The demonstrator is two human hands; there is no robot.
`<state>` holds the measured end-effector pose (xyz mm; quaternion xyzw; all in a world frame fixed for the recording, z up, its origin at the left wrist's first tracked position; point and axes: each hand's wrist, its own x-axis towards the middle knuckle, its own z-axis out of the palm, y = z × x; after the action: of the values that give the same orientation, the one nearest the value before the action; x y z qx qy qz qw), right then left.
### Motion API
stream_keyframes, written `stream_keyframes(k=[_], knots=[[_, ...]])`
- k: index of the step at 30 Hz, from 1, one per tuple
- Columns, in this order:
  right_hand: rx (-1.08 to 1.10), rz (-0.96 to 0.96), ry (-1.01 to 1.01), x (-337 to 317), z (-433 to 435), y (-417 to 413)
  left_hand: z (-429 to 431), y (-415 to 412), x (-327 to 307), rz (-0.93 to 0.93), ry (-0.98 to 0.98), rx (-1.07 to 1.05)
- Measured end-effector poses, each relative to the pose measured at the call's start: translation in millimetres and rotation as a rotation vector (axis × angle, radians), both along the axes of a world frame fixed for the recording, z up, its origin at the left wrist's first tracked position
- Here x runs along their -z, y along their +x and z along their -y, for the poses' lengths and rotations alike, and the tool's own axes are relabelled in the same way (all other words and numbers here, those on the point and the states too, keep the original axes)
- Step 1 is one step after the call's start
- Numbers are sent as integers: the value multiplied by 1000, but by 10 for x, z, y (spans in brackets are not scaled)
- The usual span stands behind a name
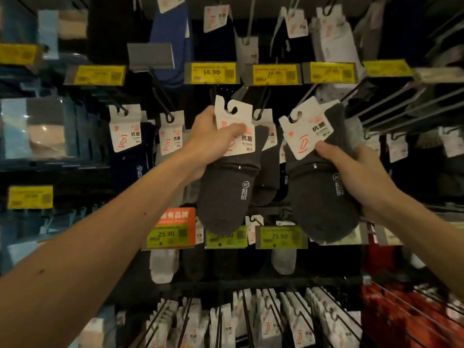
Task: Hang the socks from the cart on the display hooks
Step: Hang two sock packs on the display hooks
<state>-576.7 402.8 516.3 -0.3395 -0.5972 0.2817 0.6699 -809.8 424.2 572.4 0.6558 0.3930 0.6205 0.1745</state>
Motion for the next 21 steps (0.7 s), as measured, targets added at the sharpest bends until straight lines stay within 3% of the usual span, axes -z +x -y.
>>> stream_keyframes(k=[21], knots=[[-146,9,74,60,-378,406,-467,516,-193,-102,381,-100]])
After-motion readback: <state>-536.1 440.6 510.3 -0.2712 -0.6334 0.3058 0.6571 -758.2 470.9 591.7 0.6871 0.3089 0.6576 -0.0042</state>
